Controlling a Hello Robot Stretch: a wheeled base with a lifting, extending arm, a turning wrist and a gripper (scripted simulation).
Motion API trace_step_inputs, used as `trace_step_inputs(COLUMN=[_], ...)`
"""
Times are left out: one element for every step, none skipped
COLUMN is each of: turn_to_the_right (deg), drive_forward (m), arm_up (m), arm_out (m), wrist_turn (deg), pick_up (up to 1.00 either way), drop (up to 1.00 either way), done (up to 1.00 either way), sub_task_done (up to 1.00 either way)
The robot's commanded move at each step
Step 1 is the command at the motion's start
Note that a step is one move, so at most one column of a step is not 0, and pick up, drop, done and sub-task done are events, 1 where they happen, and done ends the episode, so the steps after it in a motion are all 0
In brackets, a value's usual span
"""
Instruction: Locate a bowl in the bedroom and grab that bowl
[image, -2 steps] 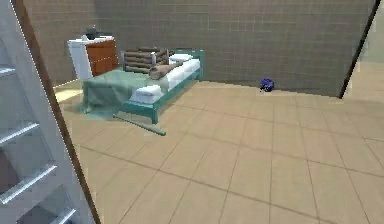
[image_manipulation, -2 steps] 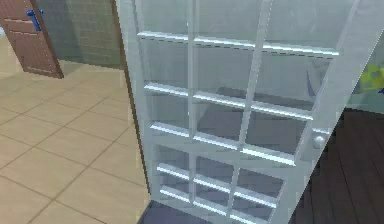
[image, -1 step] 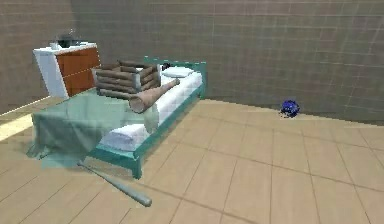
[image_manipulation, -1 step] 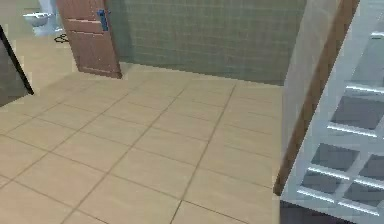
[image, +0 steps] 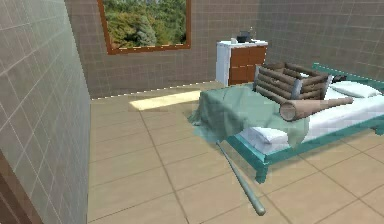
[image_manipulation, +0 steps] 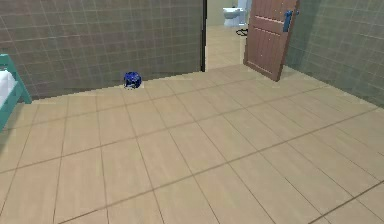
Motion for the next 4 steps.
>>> trace_step_inputs(turn_to_the_right=[-15.0, 0.0, 6.0, 3.0], drive_forward=[0.00, 0.05, 0.00, 0.00], arm_up=[0.00, 0.00, 0.00, 0.00], arm_out=[0.00, 0.00, 0.00, 0.00], wrist_turn=[0.0, 0.0, 0.0, 0.0], pick_up=[0.00, 0.00, 0.00, 0.00], drop=[0.00, 0.00, 0.00, 0.00], done=[0.00, 0.00, 0.00, 0.00], sub_task_done=[0.00, 0.00, 0.00, 0.00])
